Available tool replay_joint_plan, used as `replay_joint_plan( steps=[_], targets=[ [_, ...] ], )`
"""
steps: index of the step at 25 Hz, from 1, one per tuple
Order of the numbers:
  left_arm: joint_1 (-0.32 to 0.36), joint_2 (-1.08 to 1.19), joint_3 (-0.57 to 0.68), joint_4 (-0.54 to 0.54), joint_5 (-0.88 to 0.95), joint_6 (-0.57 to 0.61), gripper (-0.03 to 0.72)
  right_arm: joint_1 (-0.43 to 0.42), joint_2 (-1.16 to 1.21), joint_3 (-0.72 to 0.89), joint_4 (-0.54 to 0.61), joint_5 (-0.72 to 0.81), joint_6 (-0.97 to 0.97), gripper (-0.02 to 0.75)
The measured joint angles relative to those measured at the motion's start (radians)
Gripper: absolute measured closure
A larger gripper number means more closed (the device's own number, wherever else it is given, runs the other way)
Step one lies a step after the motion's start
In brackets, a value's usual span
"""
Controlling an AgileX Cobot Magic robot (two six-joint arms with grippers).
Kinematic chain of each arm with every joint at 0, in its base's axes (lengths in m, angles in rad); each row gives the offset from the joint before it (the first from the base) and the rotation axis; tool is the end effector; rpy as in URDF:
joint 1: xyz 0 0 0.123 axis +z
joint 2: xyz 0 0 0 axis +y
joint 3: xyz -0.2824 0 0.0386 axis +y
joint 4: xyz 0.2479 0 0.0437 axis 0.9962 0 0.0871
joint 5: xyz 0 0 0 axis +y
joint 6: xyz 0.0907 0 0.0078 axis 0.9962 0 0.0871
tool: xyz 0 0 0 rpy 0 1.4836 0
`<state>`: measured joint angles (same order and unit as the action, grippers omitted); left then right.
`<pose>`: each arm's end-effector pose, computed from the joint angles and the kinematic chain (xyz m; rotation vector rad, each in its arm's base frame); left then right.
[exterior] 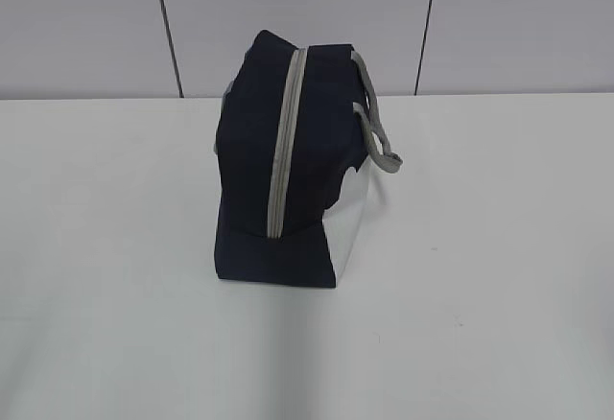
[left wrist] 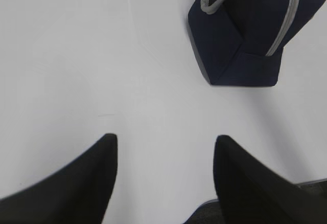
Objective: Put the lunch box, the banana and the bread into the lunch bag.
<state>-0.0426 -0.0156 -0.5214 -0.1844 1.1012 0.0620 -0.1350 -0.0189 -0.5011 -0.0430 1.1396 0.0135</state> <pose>-0.0129 -0.0144 0.2808 0.1237 2.0366 -0.2081 -0.0117 -0.0020 0.2711 0.1607 2.0987 -0.1249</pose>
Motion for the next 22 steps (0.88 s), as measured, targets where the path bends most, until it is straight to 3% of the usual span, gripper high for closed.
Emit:
replay_joint_plan(
  steps=[9, 15, 22],
  targets=[
    [0.000, 0.000, 0.000, 0.042, 0.001, -0.007, 0.284, 0.000, 0.000, 0.000, 0.000, 0.000, 0.001, 0.248],
    [0.000, 0.000, 0.000, 0.177, 0.004, -0.137, 0.307, 0.000, 0.000, 0.000, 0.000, 0.000, 0.001, 0.248],
    [0.000, 0.000, 0.000, 0.184, 0.004, -0.155, 0.314, 0.000, 0.000, 0.000, 0.000, 0.000, 0.001, 0.248]
  ],
)
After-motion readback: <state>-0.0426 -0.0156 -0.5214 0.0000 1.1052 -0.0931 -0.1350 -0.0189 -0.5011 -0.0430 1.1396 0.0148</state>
